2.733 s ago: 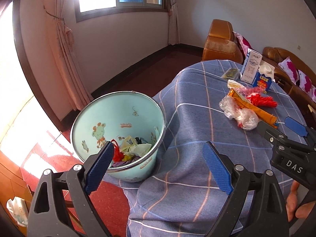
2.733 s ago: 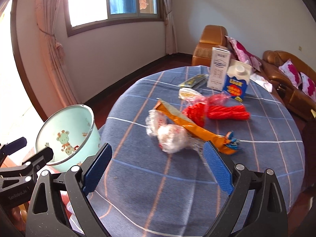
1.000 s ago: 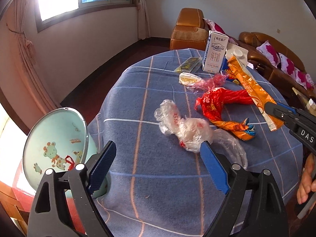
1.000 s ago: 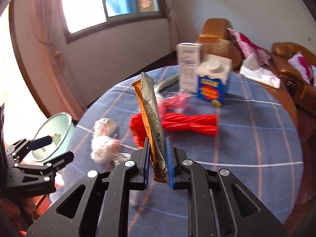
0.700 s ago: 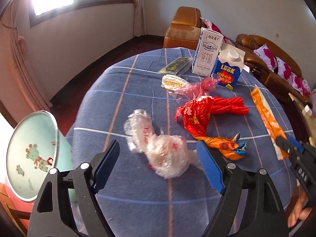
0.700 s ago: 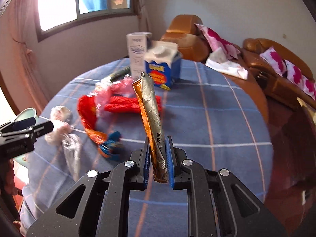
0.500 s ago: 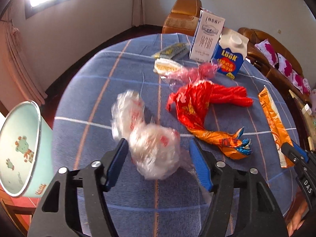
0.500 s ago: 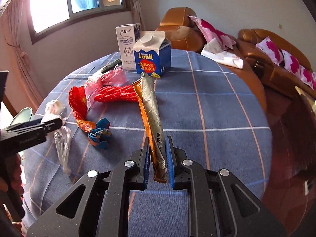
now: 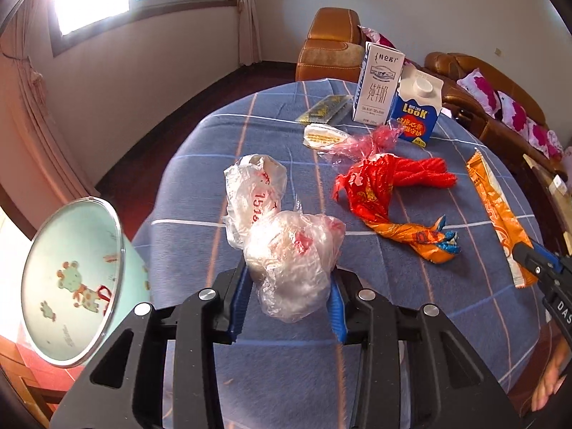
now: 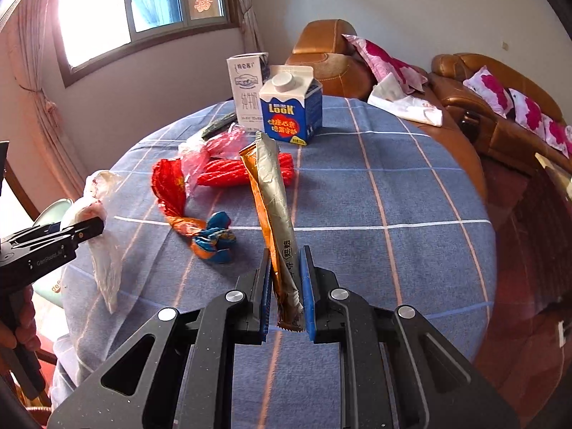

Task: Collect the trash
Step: 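Grasp the clear plastic bag with the left tool while the right tool holds the brown wrapper, then carry the clear bag with the left tool while the right tool carries the brown wrapper over the bin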

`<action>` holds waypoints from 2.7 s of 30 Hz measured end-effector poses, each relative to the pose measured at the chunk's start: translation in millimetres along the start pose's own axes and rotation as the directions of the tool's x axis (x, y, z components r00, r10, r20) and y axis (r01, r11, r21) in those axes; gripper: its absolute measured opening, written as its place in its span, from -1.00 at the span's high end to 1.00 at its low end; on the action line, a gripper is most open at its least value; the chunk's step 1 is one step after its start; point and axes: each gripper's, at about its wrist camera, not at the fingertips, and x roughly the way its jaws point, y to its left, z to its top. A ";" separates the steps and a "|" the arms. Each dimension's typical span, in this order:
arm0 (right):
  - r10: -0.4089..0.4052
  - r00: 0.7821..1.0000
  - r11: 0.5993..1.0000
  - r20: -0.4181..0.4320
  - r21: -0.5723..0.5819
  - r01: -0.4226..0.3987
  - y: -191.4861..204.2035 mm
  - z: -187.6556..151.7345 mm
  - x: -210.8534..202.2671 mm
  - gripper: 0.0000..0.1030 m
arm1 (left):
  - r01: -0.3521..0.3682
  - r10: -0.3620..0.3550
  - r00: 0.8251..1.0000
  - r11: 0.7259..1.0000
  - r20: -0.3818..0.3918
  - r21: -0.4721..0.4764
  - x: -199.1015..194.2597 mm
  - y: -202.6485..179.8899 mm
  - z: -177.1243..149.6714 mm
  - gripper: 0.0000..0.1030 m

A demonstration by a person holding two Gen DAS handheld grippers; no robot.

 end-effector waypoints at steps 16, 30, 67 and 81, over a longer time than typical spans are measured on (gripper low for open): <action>0.088 0.996 0.992 0.011 -0.095 -0.087 81.1 -2.2 -16.7 0.69 | -0.037 0.037 0.999 0.999 0.031 0.006 -53.9 47.7 -24.1 0.28; 0.162 0.987 0.973 0.002 -0.165 -0.159 139.0 -5.9 -21.0 0.69 | -0.107 0.109 0.993 0.994 0.049 -0.035 -83.6 91.4 -44.5 0.28; 0.298 0.952 0.888 -0.065 -0.348 -0.301 282.8 0.2 0.5 0.69 | -0.255 0.269 0.963 0.939 0.031 -0.232 -98.0 217.4 -69.5 0.28; 0.319 0.944 0.869 -0.085 -0.371 -0.327 319.0 11.9 18.3 0.69 | -0.275 0.286 0.958 0.925 0.004 -0.264 -86.2 244.6 -67.4 0.28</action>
